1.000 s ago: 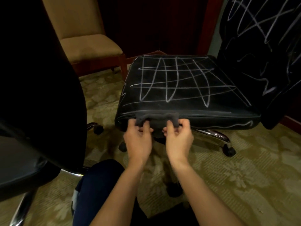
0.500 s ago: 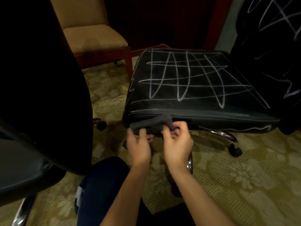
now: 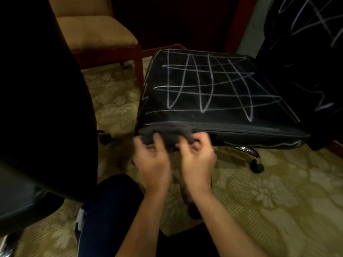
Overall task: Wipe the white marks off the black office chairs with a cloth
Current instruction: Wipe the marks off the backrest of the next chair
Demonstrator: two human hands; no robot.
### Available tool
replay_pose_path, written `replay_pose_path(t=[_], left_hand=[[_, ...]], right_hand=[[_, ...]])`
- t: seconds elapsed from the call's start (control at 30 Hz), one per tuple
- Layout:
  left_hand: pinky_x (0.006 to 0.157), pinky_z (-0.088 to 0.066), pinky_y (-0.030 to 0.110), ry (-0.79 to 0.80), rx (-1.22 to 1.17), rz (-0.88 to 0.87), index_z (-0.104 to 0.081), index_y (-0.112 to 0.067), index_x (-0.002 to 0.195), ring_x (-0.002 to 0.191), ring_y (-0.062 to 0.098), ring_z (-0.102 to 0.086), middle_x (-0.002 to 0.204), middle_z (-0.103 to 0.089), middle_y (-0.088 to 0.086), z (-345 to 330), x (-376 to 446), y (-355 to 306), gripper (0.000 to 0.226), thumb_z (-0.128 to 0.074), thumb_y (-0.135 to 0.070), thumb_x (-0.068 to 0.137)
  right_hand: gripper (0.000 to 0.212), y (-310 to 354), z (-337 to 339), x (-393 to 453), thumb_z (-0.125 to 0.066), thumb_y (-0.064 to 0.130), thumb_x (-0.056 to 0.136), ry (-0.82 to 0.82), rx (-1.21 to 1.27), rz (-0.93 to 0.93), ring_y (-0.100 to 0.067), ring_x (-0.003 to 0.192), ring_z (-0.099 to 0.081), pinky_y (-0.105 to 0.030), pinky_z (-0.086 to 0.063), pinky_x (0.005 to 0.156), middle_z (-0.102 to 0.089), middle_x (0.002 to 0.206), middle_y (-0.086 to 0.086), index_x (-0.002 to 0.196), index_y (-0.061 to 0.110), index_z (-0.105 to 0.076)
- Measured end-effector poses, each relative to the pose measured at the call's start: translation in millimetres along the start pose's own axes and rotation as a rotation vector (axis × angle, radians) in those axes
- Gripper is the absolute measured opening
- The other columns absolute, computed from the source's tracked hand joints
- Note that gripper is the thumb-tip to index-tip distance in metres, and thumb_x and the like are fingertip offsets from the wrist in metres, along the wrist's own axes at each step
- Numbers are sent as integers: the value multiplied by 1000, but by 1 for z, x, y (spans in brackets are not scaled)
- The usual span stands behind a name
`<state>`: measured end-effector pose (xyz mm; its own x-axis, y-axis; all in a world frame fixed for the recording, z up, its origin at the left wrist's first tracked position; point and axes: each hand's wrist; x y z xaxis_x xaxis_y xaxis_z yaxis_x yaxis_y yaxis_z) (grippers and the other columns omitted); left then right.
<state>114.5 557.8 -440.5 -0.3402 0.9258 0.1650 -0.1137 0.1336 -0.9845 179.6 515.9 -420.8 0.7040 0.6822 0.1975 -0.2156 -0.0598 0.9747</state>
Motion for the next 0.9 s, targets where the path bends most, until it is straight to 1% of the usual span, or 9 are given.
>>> replay_pose_path(t=[0.07, 0.13, 0.3, 0.47, 0.53, 0.6, 0.7, 0.8, 0.9], left_hand=[[61, -59, 28, 110, -22, -61, -54, -22, 102, 66, 3, -68, 80, -66, -14, -21, -25, -7, 11, -64, -22, 96], [61, -60, 31, 154, -46, -69, -55, -21, 102, 68, 5, -70, 82, -68, -10, -32, -35, -8, 11, -65, -22, 96], [64, -56, 25, 118, -88, -5, -61, -15, 106, 69, 8, -69, 84, -70, -3, -9, 0, 4, 14, -64, -25, 97], [66, -47, 10, 49, -6, 16, -55, -18, 106, 69, -14, -61, 87, -64, -12, -10, 19, 0, 11, -61, -24, 99], [63, -48, 9, 125, 32, -56, -56, -16, 103, 66, -11, -61, 84, -64, -10, -26, 4, -7, 12, -63, -23, 97], [65, -52, 20, 217, 50, -102, -57, -15, 99, 66, -7, -62, 79, -63, -15, -47, -23, -15, 14, -64, -27, 95], [71, -57, 33, 306, 71, -88, -55, -17, 97, 71, 4, -66, 79, -66, -10, -71, -57, -23, 14, -64, -28, 96], [67, -56, 27, 325, 18, -23, -56, -18, 95, 69, 6, -68, 79, -67, -7, -65, -42, -15, 12, -66, -25, 95], [67, -51, 15, 176, 37, 47, -58, -17, 103, 77, 2, -65, 90, -67, -5, -43, -3, -10, 10, -63, -23, 98]], right_hand=[[12, -7, 34, 11, -68, 15, 92, -107, 50, -79, -16, 75, -72, -41, -59, 70, -72, 78, -5, 89, 23, -60], [8, -9, 49, 22, -67, 14, 93, -99, 76, -106, -17, 80, -73, -44, -60, 78, -74, 81, -6, 93, 18, -60], [9, -5, 7, 12, -66, 19, 94, -91, 45, -77, -2, 72, -70, -18, -54, 67, -72, 77, 0, 92, 20, -57], [9, -6, -13, 8, -65, 17, 94, 3, 177, -129, -7, 83, -73, -32, -60, 78, -74, 87, -1, 98, 20, -57], [13, -10, 10, 16, -66, 16, 94, -93, 170, -142, -11, 81, -73, -38, -60, 78, -74, 85, -2, 95, 25, -56], [13, -15, 42, 25, -66, 17, 93, -220, 144, -203, -13, 81, -73, -42, -60, 80, -74, 87, -2, 95, 26, -57], [9, -17, 75, 33, -64, 16, 94, -331, 147, -222, -11, 82, -72, -38, -61, 80, -72, 89, -3, 98, 20, -56], [11, -19, 60, 31, -65, 17, 94, -352, 83, -178, -7, 78, -72, -38, -61, 75, -72, 85, 0, 97, 22, -56], [13, -18, 16, 24, -66, 18, 93, -196, 79, -134, -7, 76, -71, -38, -60, 72, -72, 81, 0, 94, 25, -55]])
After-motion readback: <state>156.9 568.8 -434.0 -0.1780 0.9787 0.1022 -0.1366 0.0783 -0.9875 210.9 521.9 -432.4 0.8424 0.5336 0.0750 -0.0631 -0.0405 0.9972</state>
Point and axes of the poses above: each hand's wrist, its own x-axis towards the middle knuckle, its own z-axis out of the back of the hand, y = z × x
